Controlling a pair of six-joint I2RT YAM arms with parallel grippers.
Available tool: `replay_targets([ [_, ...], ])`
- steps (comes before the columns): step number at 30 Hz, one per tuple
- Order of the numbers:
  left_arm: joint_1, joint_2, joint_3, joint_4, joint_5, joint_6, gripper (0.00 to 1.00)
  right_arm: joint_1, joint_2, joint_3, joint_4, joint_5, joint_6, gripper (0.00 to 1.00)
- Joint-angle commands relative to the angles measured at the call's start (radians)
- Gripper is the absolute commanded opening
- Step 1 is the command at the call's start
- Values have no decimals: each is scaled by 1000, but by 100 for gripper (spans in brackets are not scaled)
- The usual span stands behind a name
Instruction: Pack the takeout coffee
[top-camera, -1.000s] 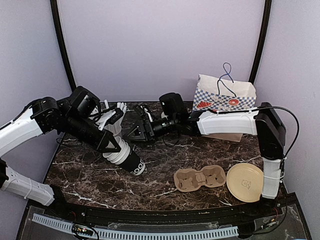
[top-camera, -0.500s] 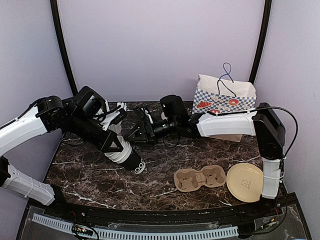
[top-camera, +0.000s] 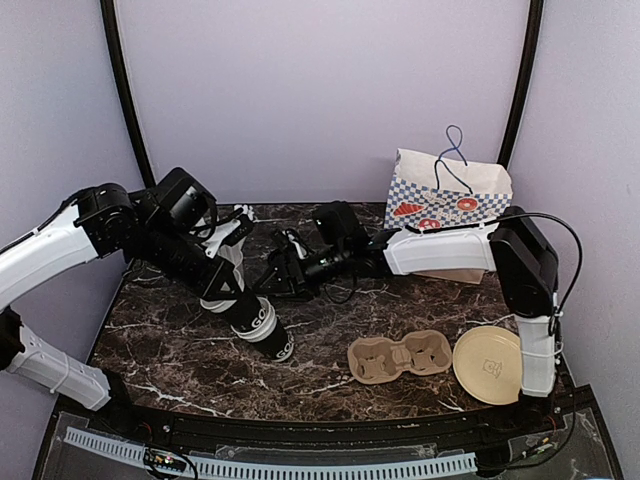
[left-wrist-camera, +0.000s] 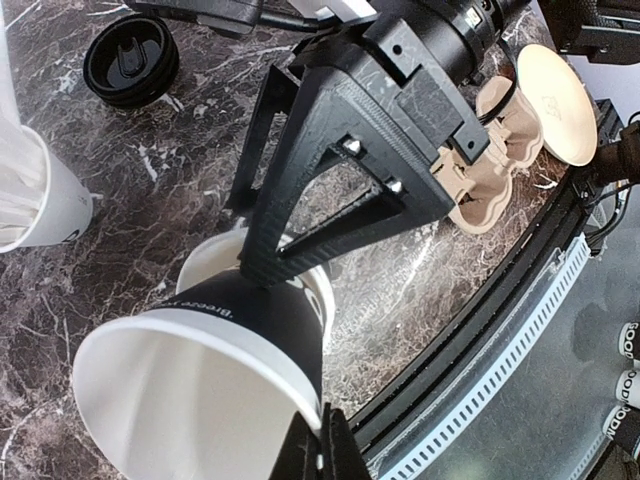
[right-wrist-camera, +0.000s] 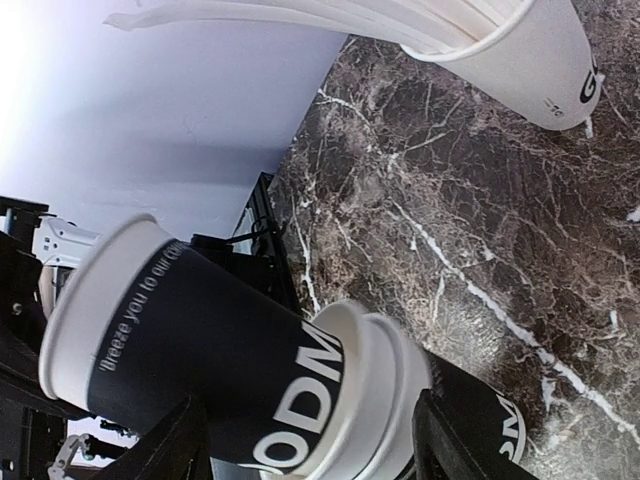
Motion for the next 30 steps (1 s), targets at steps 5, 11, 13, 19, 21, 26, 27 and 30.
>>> replay_targets([
  [5,-8,15,35,7,-44,16,0,-9,42,39,-46,4,-45,70],
  [11,-16,14,66,6,-44,15,0,-42,-23,56,-68,17,-115,73],
  [13,-17,15,65,16,-44,19,0,-54,-36,55,-84,28,-133,73],
  [19,-19,46,72,44,-35,40,0,-94,-78,45,-123,57,-198,76],
  [21,-21,59,95,41,-45,47,0,-116,-95,43,-142,75,-232,77],
  [26,-24,108,175,24,-55,97,0,-169,-129,41,-167,85,-291,78],
  [27,-27,119,216,9,-64,103,0,-181,-142,41,-170,81,-304,79],
  [30,-59,177,308,-68,-102,138,0,-214,-183,36,-190,51,-387,79],
])
